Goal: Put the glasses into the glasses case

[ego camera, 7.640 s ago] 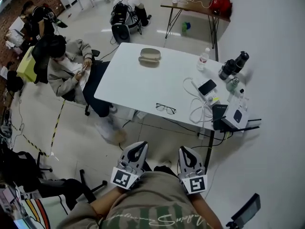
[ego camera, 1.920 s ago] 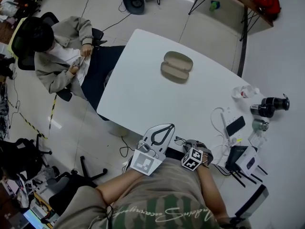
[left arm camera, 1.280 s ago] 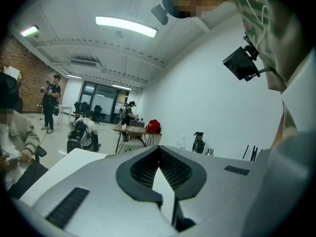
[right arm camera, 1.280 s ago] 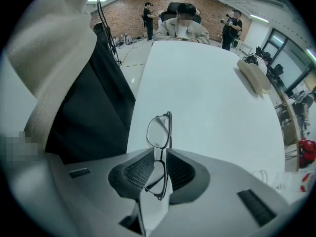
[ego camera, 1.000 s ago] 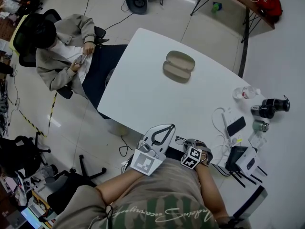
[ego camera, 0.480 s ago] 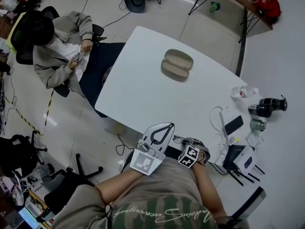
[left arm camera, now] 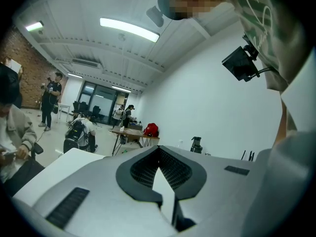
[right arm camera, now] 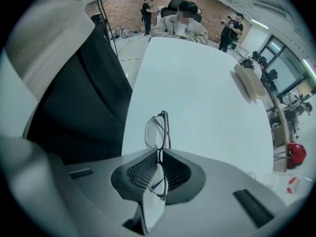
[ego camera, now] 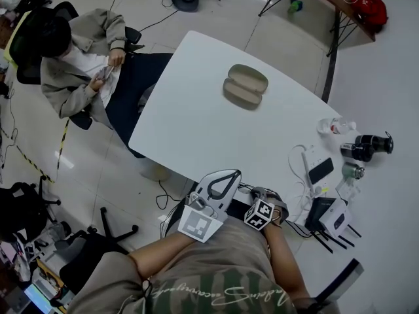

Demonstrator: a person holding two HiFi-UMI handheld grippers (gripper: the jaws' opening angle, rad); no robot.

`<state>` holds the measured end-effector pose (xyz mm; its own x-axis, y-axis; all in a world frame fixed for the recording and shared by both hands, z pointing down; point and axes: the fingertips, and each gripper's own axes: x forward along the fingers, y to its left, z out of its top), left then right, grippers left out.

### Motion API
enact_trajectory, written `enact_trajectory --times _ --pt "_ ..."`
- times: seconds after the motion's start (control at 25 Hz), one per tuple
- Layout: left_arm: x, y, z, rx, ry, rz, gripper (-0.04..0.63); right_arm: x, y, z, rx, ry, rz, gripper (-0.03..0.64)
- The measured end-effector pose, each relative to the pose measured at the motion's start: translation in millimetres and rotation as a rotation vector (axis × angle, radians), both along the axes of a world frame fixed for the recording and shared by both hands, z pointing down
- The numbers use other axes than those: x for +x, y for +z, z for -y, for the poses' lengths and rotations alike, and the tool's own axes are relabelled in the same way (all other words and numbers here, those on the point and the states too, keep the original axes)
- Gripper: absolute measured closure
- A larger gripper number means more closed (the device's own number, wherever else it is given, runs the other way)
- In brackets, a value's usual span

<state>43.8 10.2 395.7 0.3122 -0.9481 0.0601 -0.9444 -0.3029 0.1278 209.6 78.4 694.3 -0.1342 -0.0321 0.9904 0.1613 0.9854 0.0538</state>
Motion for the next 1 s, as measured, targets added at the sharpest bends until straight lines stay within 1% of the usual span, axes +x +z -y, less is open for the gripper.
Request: enact_trajectory --times 0.08,0.16,0.2,0.24,0.32,0.36,0.44,0.48,0.56,0.68,0.76,0.84,0.88,0.92,1.0 --pt "-1 0 -2 0.004 -0.003 -0.013 0.589 0 -3 3 0.011 0.013 0.004 0.575" --pt "-3 4 -4 -0.016 -0.013 -0.046 0.589 -3 -5 4 0.019 0.02 0.012 0.578" --pt "-4 5 -5 -0.021 -0.017 -0.048 0.589 -4 -6 4 0.02 0.017 0.016 0.578" --pt "-3 7 -7 -0.035 -0.027 -0.058 0.589 -5 -6 2 0.019 0.012 0.021 0.578" --pt "0 13 -11 -0.092 -0.064 -0.108 0.589 -5 -7 0 0.017 0.001 0.037 0.58" --pt "3 14 -12 -0.105 -0.076 -0.117 0.589 -4 -8 0 0.016 -0.001 0.047 0.581" --pt "7 9 -13 -0.103 -0.086 -0.096 0.589 -5 -12 0 0.011 -0.001 0.071 0.583" --pt "8 5 -13 -0.09 -0.085 -0.069 0.589 -5 -13 0 0.006 -0.001 0.082 0.583" --pt "13 -6 -13 -0.047 -0.073 0.011 0.589 -5 -15 3 -0.008 0.001 0.105 0.583" --pt "27 -14 -15 -0.013 -0.058 0.102 0.589 -1 -14 5 -0.028 0.004 0.136 0.583" --pt "38 -14 -19 -0.024 -0.06 0.124 0.589 2 -16 6 -0.036 0.003 0.159 0.583" --pt "44 -16 -22 -0.018 -0.067 0.157 0.589 2 -18 6 -0.035 -0.007 0.178 0.583" --pt "44 -15 -24 -0.021 -0.078 0.16 0.589 1 -19 7 -0.033 -0.013 0.186 0.583" --pt "44 -12 -26 -0.041 -0.101 0.135 0.589 0 -19 8 -0.032 -0.017 0.193 0.583" --pt "44 -4 -33 -0.1 -0.151 0.062 0.589 0 -21 9 -0.036 -0.017 0.206 0.583"
